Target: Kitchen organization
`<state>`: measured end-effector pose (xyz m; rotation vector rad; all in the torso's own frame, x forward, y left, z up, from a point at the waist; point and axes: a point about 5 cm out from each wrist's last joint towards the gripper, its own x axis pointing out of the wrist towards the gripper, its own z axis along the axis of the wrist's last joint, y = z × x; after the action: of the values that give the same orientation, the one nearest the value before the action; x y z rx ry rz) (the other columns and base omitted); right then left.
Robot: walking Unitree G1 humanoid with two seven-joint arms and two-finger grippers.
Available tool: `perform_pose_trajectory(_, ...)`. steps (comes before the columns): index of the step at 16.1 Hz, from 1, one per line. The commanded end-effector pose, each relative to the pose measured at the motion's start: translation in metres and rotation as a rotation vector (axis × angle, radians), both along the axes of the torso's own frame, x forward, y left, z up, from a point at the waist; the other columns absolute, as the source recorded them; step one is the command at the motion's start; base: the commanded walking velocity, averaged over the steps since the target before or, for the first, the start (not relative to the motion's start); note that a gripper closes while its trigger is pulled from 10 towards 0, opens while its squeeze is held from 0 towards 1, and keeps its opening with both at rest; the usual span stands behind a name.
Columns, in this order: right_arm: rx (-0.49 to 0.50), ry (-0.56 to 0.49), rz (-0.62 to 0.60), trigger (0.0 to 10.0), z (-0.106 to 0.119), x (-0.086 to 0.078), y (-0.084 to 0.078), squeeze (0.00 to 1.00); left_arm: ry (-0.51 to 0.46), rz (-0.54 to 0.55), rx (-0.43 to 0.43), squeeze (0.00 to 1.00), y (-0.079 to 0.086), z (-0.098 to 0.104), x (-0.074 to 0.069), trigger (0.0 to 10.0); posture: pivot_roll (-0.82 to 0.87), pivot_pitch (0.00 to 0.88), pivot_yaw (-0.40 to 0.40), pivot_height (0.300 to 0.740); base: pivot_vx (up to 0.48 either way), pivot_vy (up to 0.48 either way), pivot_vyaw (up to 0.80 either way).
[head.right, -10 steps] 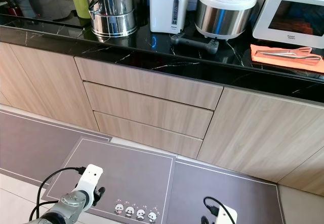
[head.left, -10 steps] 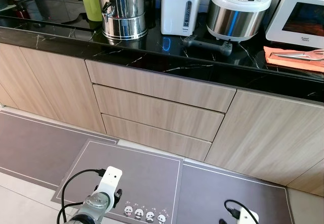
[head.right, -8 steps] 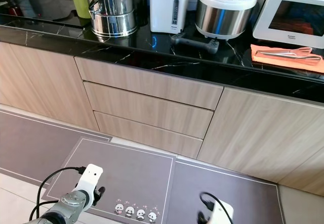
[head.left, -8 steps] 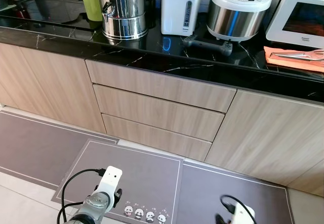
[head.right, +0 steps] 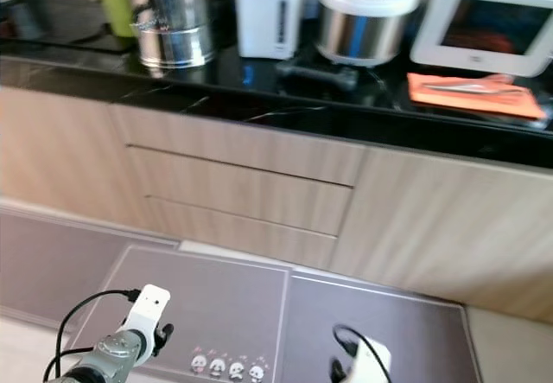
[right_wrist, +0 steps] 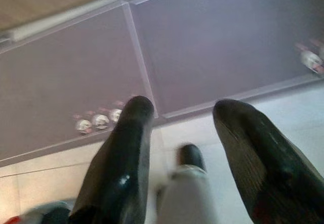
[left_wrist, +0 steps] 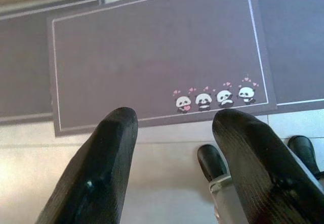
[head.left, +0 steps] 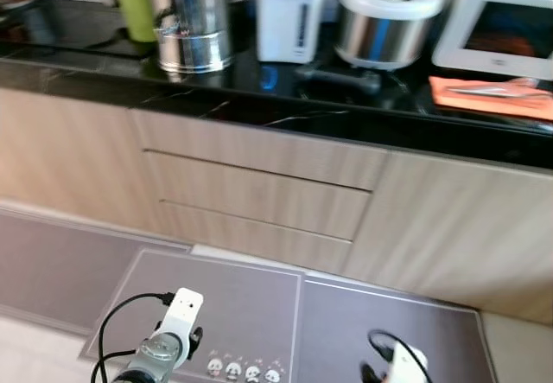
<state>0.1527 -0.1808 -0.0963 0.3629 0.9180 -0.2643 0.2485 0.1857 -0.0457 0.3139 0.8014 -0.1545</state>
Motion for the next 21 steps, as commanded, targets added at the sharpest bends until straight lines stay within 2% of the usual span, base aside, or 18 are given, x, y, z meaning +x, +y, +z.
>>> perform_pose_trajectory(1, -0.011, -0.002, -0.008, 10.0, -0.001, -0.005, -0.009, 0.00, 0.007, -0.009, 0.000, 0.00, 0.000, -0.002, -0.002, 10.0, 0.05, 0.012, -0.056, 0.740, 0.000, 0.000, -0.74)
perform_pose_trajectory(3, -0.017, 0.001, -0.012, 10.0, -0.002, -0.013, -0.018, 0.00, 0.009, -0.012, -0.004, 0.00, -0.001, -0.002, -0.003, 10.0, 0.05, 0.014, -0.059, 0.740, 0.000, 0.000, -0.74)
perform_pose_trajectory(4, -0.024, 0.011, -0.004, 10.0, -0.003, -0.018, -0.023, 0.00, 0.017, -0.006, -0.007, 0.00, 0.004, -0.004, -0.007, 10.0, 0.06, 0.014, -0.064, 0.740, 0.000, 0.000, -0.74)
perform_pose_trajectory(7, -0.023, 0.014, 0.007, 10.0, -0.003, -0.018, -0.022, 0.00, 0.019, -0.021, 0.019, 0.00, 0.008, -0.004, -0.009, 10.0, 0.06, 0.012, -0.067, 0.740, 0.000, -0.160, -0.74)
perform_pose_trajectory(10, -0.008, 0.015, 0.037, 10.0, -0.003, -0.010, 0.002, 0.00, 0.019, 0.003, 0.006, 0.00, 0.011, -0.006, -0.011, 10.0, 0.06, 0.006, -0.071, 0.740, 0.000, -0.283, -0.74)
perform_pose_trajectory(12, -0.005, 0.009, 0.053, 10.0, -0.003, -0.005, 0.012, 0.00, 0.022, -0.016, 0.009, 0.00, 0.003, -0.006, -0.010, 10.0, 0.06, 0.002, -0.071, 0.740, 0.000, 0.000, -0.73)
perform_pose_trajectory(16, 0.004, -0.026, 0.092, 10.0, 0.003, 0.009, 0.054, 0.00, 0.023, -0.022, -0.006, 0.00, -0.010, -0.008, -0.010, 10.0, 0.06, 0.000, -0.077, 0.740, 0.000, 0.000, -0.71)
perform_pose_trajectory(21, -0.008, -0.040, 0.102, 10.0, 0.006, 0.016, 0.058, 0.00, 0.036, -0.017, -0.011, 0.00, -0.004, -0.010, -0.015, 10.0, 0.06, 0.000, -0.082, 0.740, 0.000, 0.000, -0.70)
